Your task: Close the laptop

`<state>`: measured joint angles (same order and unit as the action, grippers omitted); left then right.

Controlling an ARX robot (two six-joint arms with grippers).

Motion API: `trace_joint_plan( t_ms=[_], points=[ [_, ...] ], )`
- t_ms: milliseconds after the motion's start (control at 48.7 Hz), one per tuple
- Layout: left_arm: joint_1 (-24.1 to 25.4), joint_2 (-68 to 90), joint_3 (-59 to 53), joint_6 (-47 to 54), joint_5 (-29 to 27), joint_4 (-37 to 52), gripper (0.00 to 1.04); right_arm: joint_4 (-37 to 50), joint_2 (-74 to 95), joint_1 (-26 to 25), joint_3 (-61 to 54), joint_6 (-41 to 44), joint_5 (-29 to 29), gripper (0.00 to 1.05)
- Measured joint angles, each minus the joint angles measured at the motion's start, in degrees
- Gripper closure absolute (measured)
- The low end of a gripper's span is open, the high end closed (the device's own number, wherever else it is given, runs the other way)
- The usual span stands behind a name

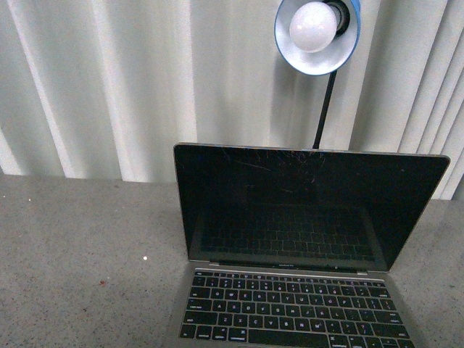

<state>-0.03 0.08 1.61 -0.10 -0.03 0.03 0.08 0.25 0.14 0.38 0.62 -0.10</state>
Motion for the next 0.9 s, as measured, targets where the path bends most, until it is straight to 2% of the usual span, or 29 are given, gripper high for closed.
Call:
trace_joint_plan(
  t_ms=[904],
  points=[
    [0.00,0.00,0.00,0.02,0.00,-0.02,0.07,0.00,0.00,0.00,0.00,0.00,0.00,0.07]
  ],
)
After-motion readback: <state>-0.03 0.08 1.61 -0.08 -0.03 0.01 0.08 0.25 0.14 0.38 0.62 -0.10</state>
